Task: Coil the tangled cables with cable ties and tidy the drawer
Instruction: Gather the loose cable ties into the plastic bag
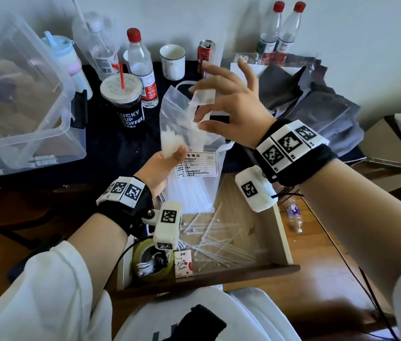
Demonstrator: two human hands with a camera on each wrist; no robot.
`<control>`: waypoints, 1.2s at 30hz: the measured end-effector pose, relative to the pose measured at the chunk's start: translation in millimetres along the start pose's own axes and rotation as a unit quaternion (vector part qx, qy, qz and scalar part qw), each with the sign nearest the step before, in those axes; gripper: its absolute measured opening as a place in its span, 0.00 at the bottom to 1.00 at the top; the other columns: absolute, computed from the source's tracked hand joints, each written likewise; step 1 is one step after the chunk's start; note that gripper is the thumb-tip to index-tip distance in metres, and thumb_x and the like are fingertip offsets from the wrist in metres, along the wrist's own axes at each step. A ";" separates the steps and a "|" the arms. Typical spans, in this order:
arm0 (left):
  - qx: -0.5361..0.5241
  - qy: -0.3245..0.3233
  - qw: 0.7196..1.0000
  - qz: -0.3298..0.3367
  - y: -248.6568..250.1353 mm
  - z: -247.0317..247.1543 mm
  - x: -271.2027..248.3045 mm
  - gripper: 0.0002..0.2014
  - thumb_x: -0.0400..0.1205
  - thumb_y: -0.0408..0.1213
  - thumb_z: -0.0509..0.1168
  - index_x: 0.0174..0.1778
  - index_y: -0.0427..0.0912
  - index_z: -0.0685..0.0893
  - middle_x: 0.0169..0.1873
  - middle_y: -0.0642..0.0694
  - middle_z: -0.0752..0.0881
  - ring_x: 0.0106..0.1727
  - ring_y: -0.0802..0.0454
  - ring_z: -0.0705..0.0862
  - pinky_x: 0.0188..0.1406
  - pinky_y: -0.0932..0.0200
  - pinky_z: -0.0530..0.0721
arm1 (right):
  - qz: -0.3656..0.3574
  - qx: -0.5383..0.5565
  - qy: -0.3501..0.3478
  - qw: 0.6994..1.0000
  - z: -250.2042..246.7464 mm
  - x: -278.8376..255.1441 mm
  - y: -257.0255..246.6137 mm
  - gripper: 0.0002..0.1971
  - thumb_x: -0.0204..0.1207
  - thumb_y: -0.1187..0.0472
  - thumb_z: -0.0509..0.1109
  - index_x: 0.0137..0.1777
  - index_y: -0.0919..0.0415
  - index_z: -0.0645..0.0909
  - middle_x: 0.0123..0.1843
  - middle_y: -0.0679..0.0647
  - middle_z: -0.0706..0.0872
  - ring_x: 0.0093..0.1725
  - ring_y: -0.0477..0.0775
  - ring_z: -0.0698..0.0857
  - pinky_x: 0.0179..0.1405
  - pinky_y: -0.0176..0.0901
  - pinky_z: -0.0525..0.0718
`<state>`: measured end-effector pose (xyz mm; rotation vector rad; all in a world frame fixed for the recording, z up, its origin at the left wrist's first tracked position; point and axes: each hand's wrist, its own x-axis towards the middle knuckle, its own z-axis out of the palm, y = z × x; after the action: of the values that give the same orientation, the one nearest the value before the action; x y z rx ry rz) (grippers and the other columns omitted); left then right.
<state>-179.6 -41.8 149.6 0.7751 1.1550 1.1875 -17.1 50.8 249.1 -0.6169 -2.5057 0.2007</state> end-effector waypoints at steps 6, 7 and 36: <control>0.024 -0.003 1.000 0.003 1.1 -1.7 1.8 0.43 0.41 0.67 0.81 0.46 0.43 0.87 0.44 0.49 0.92 0.50 0.55 0.89 0.56 0.58 0.84 | 0.258 0.246 0.143 0.923 5.1 2.5 4.5 0.18 0.65 0.57 0.77 0.46 0.56 0.70 0.49 0.54 0.76 0.40 0.43 0.77 0.40 0.28 0.75; 0.039 -0.005 0.999 0.002 0.3 -1.9 1.6 0.44 0.40 0.69 0.80 0.46 0.42 0.86 0.42 0.51 0.92 0.48 0.57 0.89 0.53 0.61 0.84 | 0.318 0.289 0.113 0.896 6.9 3.6 4.6 0.19 0.69 0.58 0.77 0.50 0.57 0.69 0.46 0.51 0.77 0.34 0.41 0.77 0.33 0.29 0.76; 0.085 0.026 0.992 -0.086 -21.6 -8.5 -16.4 0.48 0.43 0.75 0.75 0.51 0.44 0.86 0.53 0.49 0.90 0.64 0.51 0.83 0.75 0.46 0.70 | 0.284 0.278 -0.087 0.913 44.9 -28.0 7.8 0.14 0.69 0.68 0.76 0.54 0.56 0.84 0.36 0.44 0.74 0.25 0.35 0.73 0.34 0.25 0.71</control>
<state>-180.9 -63.7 131.7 0.7604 1.3513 0.9797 -17.6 44.0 196.0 -1.0887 -2.1913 1.1801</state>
